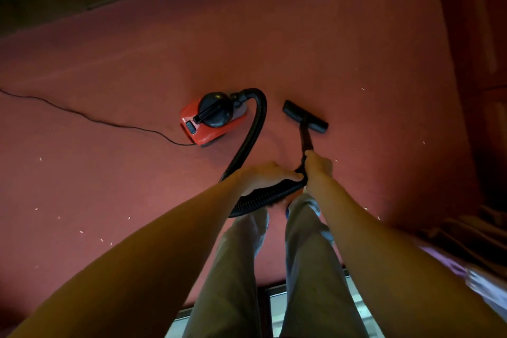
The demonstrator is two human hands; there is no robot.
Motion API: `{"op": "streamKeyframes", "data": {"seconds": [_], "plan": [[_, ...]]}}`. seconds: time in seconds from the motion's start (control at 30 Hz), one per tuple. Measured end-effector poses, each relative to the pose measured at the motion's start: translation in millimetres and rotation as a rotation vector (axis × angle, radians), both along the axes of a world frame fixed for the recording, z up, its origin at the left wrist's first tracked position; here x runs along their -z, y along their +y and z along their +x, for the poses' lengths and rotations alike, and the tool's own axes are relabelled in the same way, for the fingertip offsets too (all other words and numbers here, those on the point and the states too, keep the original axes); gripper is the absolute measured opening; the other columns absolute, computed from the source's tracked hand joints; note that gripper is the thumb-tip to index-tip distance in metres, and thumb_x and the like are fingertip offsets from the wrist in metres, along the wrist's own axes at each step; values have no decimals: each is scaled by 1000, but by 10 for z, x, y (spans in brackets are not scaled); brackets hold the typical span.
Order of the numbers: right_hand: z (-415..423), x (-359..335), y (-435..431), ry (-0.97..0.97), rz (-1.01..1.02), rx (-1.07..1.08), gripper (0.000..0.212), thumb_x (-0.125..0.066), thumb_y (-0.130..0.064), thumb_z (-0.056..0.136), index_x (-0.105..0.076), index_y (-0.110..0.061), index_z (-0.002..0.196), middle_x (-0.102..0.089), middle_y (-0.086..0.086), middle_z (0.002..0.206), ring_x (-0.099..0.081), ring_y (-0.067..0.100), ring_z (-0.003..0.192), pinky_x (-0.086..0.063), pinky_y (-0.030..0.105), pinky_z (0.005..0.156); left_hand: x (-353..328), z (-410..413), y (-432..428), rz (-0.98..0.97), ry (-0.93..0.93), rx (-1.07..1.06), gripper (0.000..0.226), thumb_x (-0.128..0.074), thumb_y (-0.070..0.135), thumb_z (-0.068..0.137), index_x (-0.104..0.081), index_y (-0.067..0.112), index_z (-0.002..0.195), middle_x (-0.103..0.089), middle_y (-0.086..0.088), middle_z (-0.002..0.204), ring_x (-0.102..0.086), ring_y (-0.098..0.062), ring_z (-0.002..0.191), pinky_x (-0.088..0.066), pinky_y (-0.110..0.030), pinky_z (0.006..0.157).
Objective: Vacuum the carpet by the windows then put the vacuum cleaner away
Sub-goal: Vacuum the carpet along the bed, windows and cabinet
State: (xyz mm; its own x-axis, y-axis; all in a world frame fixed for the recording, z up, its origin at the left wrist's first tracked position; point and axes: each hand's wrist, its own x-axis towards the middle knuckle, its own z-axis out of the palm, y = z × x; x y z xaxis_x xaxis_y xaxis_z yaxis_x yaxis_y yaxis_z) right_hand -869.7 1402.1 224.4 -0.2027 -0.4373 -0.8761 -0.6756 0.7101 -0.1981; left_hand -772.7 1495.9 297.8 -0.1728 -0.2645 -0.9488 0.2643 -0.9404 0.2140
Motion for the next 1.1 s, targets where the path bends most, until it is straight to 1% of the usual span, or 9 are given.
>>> {"op": "streamKeyframes", "data": {"seconds": [0.1, 0.2, 0.33, 0.47, 0.6, 0.7, 0.87, 1.0, 1.1], "plan": [[-52, 64, 72, -67, 82, 71, 25, -56, -24, 89, -62, -1, 99, -62, 12, 83, -62, 30, 83, -54, 38, 74, 107, -68, 92, 9, -27, 11, 43, -64, 40, 93, -65, -1, 103, -63, -16, 72, -59, -22, 50, -53, -27, 50], [-130, 203, -23, -169, 195, 189, 24, -61, -21, 85, -62, -2, 98, -62, 15, 87, -63, 30, 81, -57, 44, 82, 239, -180, 166, -6, -98, -23, 46, -64, 46, 92, -64, 1, 94, -64, -15, 71, -59, -19, 46, -51, -25, 45], [-174, 55, -292, -321, 254, 346, 23, -64, -32, 88, -58, -10, 89, -57, 7, 76, -56, 20, 65, -48, 33, 57, 174, -273, -42, -152, -243, -48, 37, -62, 43, 94, -60, 10, 80, -61, -7, 64, -53, -8, 37, -45, -19, 42], [-226, -247, -626, -426, 167, 445, 24, -51, -28, 96, -54, -8, 83, -48, 5, 70, -48, 18, 63, -42, 30, 55, -106, -303, -483, -299, -245, 30, 37, -65, 41, 93, -58, 6, 82, -56, -8, 61, -48, -11, 36, -40, -18, 39], [-447, -359, -888, -514, 91, 594, 19, -48, -19, 95, -52, -4, 106, -51, 6, 73, -51, 17, 62, -46, 26, 49, -269, -325, -895, -361, -301, 212, 43, -65, 48, 91, -62, 6, 83, -60, -7, 58, -52, -14, 39, -46, -21, 42], [-674, -326, -1101, -550, 101, 669, 8, -46, -13, 93, -49, -6, 96, -51, 7, 69, -54, 19, 57, -50, 28, 52, -284, -454, -1150, -352, -302, 265, 46, -65, 49, 91, -63, 4, 81, -62, -8, 59, -55, -16, 41, -49, -23, 44], [-973, -53, -1545, -435, 101, 589, 16, -45, -20, 89, -49, -11, 76, -51, 5, 61, -51, 20, 51, -47, 27, 50, -63, -920, -1476, -258, -214, 169, 45, -68, 47, 89, -61, 3, 83, -59, -12, 60, -56, -23, 45, -51, -29, 47], [-1186, 319, -1813, -367, 124, 486, 15, -49, -23, 87, -52, -13, 76, -54, 4, 60, -52, 21, 49, -46, 28, 50, 275, -1290, -1671, -203, -201, 64, 49, -63, 53, 90, -58, 5, 83, -58, -11, 60, -54, -22, 42, -48, -26, 43], [-1327, 545, -1946, -383, 152, 465, 15, -50, -20, 90, -52, -10, 79, -54, 7, 64, -52, 20, 49, -47, 22, 45, 494, -1477, -1779, -158, -182, 22, 52, -58, 55, 93, -59, 3, 90, -58, -10, 57, -53, -21, 38, -47, -23, 41]]}}
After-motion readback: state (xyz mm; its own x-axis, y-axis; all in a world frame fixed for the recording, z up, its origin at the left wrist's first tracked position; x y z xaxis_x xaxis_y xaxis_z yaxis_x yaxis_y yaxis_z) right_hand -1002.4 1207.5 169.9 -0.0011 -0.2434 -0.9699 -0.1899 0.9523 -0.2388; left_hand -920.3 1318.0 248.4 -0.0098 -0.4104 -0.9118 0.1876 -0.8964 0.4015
